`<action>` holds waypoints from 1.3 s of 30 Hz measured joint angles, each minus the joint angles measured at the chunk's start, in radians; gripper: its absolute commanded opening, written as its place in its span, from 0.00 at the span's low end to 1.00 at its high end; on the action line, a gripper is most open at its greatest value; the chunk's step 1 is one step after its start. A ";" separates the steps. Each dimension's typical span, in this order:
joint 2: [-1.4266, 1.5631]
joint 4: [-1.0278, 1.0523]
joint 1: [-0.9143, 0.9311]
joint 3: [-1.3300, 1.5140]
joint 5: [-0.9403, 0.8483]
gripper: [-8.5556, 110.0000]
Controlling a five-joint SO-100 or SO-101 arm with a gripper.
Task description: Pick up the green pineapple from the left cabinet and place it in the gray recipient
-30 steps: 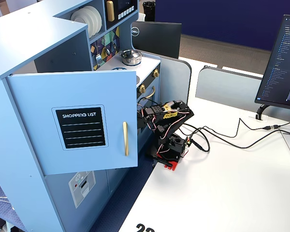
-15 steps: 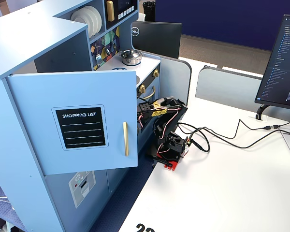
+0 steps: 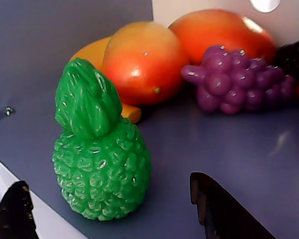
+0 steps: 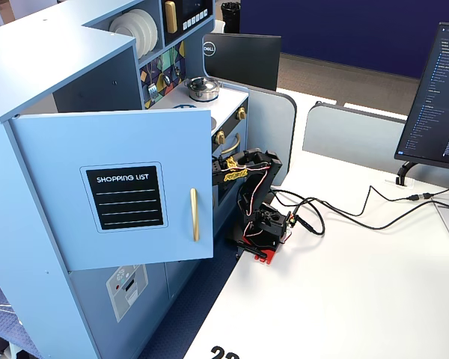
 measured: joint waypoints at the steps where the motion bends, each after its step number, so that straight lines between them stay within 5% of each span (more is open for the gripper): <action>1: -0.015 0.000 -0.002 -0.014 0.000 0.36; 7: -0.160 -0.003 -0.034 -0.147 0.000 0.31; 10: -0.244 -0.008 -0.041 -0.241 -0.018 0.08; 17: -0.256 -0.017 -0.089 -0.301 -0.132 0.07; 30: 0.615 -0.043 -0.178 0.314 -0.278 0.07; 39: 0.985 -0.035 0.275 0.373 -0.089 0.07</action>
